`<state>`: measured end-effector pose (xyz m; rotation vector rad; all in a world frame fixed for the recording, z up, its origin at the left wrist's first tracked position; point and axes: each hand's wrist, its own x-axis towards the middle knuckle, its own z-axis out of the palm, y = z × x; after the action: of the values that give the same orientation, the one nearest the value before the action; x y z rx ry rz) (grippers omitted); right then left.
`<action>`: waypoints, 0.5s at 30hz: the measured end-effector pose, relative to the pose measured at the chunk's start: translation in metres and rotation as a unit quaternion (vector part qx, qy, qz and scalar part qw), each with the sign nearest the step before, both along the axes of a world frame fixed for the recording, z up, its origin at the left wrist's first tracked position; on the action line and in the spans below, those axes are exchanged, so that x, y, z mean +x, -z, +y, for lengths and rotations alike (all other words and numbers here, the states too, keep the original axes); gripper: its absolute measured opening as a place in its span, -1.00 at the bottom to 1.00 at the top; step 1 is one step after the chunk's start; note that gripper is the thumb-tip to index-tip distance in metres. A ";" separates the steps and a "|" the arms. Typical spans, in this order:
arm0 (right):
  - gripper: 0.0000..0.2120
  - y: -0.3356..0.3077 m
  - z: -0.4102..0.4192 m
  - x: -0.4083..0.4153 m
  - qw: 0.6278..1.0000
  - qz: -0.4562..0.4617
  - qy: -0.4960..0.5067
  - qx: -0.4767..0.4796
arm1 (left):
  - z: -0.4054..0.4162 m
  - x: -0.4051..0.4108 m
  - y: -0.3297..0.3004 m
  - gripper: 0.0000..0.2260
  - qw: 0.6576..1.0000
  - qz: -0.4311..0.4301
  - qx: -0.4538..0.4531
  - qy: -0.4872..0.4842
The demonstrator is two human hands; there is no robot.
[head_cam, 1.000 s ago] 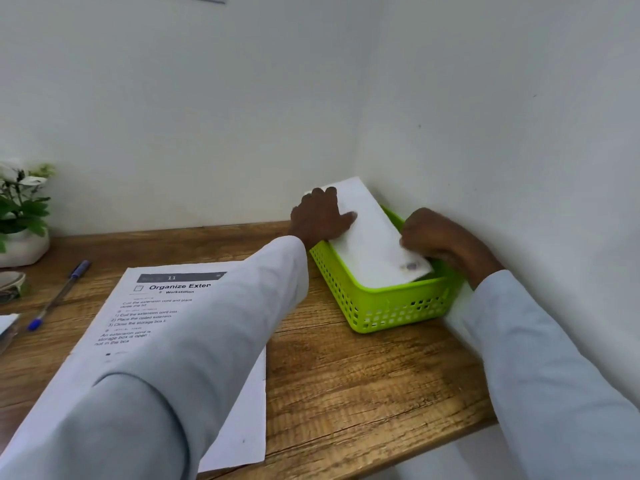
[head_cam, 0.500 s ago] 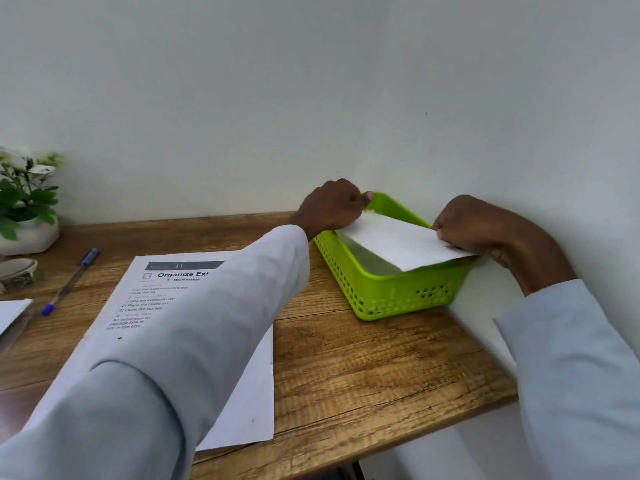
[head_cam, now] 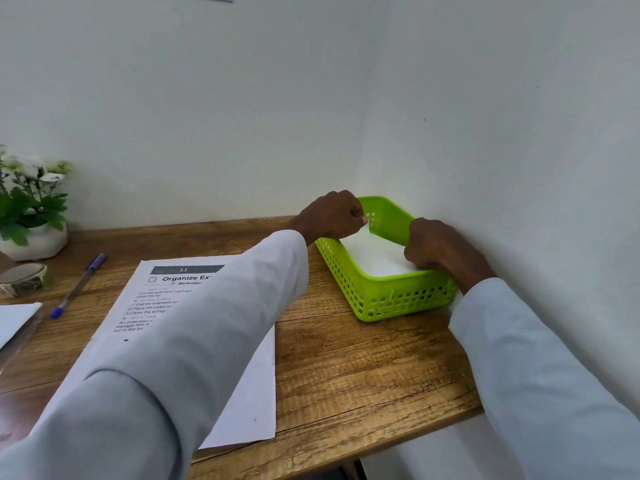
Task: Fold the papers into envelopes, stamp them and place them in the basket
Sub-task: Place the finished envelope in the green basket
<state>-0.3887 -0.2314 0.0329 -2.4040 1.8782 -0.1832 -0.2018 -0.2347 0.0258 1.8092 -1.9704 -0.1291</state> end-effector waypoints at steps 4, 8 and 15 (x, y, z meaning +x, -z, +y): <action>-0.63 0.000 0.003 0.000 0.998 0.058 -0.014 0.010 | 0.003 -0.005 0.001 -0.77 1.000 -0.014 0.023 0.009; -0.64 0.003 0.000 -0.001 0.998 0.058 -0.020 -0.001 | 0.008 -0.011 0.002 -0.79 0.996 -0.043 0.073 0.020; -0.28 -0.004 -0.002 -0.006 0.994 0.050 -0.050 0.088 | 0.006 -0.032 -0.011 -0.36 0.935 -0.231 0.269 0.012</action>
<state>-0.3948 -0.2333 0.0372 -2.4197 1.7256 0.1056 -0.2339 -0.2283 0.0372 2.3249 -2.4606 -0.2996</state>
